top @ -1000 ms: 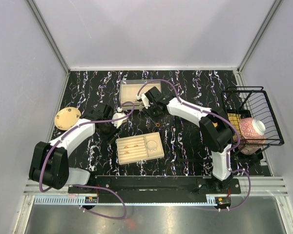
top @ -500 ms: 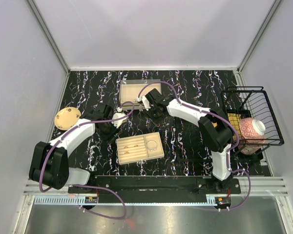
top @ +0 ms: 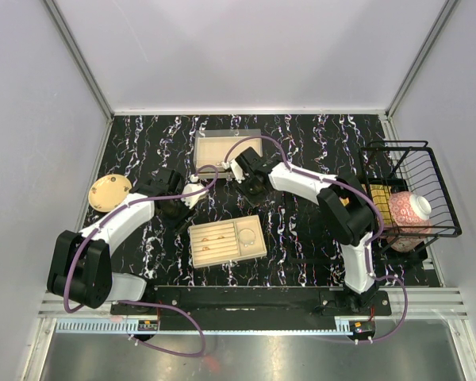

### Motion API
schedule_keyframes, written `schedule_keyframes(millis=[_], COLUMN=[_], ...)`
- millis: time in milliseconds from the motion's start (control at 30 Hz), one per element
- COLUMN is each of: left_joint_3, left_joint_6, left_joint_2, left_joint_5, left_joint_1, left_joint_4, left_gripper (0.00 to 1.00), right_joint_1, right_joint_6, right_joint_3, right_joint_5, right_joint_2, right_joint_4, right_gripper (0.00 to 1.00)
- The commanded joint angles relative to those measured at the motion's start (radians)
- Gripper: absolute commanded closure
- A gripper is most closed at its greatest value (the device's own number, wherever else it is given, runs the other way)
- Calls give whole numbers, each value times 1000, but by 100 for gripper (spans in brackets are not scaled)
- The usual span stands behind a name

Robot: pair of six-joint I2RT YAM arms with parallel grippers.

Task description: Organize the mixed jewelry

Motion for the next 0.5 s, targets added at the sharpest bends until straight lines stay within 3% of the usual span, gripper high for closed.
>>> schedule_keyframes(millis=[0,467], left_joint_3=[41,39], left_joint_6=[-6,-7], left_joint_2=[-1,5], left_joint_5=[-4,-1], left_joint_1=[5,5], left_joint_4=[3,3], left_gripper=[47,47], right_joint_1=[9,9], right_joint_6=[14,4], right_joint_3=[6,0], right_joint_5=[8,16], right_joint_2=[18,35], right_joint_4=[35,49], right_gripper=[65,66])
